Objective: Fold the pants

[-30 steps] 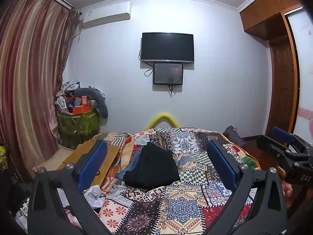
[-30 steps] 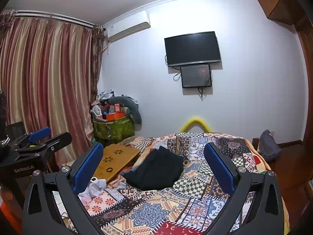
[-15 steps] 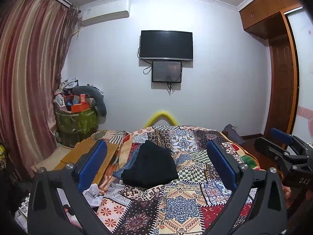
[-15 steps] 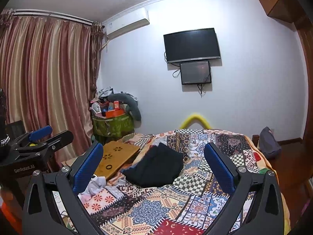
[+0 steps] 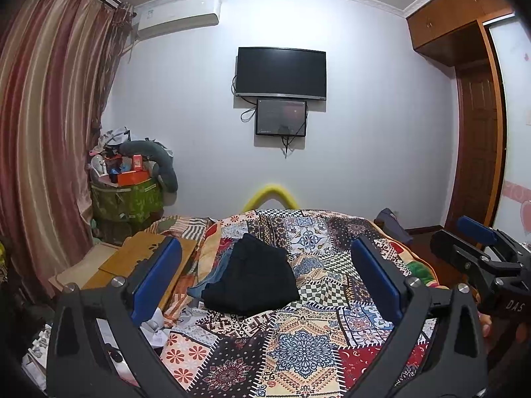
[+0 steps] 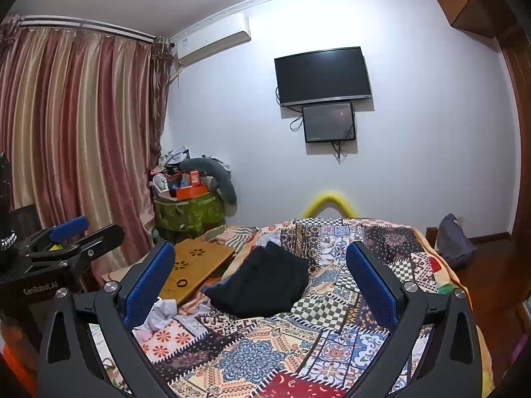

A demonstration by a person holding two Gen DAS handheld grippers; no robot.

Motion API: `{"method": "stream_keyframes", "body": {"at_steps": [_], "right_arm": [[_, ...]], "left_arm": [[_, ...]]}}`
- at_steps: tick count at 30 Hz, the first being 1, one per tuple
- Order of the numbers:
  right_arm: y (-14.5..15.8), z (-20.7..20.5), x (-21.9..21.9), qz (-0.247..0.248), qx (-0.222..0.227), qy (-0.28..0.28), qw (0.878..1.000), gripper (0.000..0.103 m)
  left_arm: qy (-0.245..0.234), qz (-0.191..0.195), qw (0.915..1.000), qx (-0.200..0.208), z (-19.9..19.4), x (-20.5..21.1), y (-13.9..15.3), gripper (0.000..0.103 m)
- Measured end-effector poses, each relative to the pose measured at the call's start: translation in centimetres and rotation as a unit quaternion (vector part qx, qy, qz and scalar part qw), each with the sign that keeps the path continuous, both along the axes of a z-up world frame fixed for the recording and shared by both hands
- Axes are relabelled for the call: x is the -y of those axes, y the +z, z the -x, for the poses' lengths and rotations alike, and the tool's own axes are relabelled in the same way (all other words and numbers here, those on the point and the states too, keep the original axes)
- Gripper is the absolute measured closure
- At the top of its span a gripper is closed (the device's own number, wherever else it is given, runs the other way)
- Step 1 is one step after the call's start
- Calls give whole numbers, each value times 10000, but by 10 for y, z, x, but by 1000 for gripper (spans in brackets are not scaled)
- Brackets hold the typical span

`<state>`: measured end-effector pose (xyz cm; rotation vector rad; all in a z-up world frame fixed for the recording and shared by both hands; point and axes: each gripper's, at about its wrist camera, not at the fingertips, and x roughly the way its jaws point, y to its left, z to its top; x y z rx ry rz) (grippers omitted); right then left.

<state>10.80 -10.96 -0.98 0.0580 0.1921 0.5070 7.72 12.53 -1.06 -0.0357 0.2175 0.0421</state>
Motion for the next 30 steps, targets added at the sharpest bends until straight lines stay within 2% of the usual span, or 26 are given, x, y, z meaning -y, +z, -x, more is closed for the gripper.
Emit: {"method": "stream_keyframes", "body": {"at_steps": [20, 30], "right_arm": [[4, 1, -1, 32, 47, -47, 10000, 1], [4, -2, 1, -33, 17, -70, 10000, 1]], "left_arm": [[-118, 108, 9998, -72, -2, 1, 3, 0], [-134, 3, 9999, -26, 1, 7, 3, 0]]}}
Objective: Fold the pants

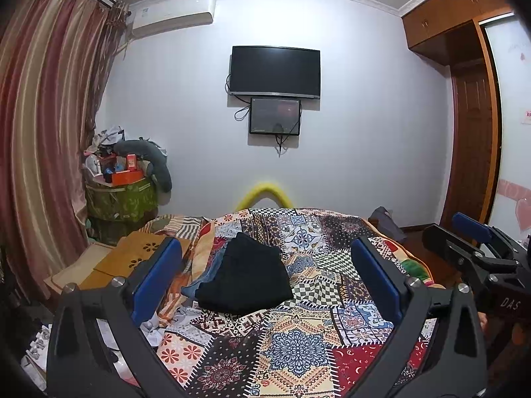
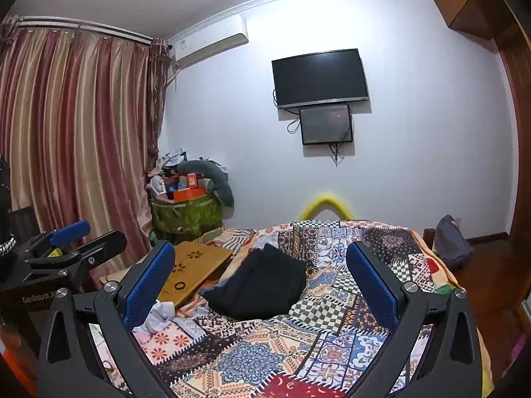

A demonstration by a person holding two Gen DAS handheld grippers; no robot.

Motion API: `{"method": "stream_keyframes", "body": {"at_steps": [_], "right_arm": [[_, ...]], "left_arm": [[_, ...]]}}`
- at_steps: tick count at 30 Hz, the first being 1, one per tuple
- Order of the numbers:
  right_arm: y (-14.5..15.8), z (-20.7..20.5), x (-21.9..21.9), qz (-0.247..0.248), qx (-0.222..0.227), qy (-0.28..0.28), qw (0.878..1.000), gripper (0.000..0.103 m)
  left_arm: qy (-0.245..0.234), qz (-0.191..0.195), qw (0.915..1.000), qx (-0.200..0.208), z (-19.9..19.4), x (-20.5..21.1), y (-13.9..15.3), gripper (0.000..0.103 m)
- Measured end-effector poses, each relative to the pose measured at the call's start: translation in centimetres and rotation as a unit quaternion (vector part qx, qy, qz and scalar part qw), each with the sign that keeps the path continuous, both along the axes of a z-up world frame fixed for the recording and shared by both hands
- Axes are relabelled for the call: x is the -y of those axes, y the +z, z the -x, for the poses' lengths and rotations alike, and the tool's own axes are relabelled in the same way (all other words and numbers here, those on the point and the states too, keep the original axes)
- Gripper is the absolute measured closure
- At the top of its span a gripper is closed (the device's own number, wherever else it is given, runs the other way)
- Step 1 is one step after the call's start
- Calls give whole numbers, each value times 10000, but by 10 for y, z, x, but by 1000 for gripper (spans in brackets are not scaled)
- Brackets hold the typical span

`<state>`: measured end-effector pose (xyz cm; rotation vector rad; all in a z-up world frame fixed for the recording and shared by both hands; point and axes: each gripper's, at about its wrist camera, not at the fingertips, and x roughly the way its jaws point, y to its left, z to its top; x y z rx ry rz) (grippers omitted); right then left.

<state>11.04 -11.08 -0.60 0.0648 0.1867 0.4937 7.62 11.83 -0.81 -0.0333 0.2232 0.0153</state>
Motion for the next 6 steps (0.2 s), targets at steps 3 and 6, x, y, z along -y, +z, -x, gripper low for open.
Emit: {"method": "stream_keyframes", "body": {"at_steps": [3, 6], "right_arm": [[1, -1, 0, 8, 10, -8, 10000, 1], [0, -1, 0, 9, -1, -1, 10000, 1]], "left_arm": [[-4, -12, 10000, 1, 0, 1, -1, 0], [-14, 4, 10000, -16, 0, 1, -1, 0]]}}
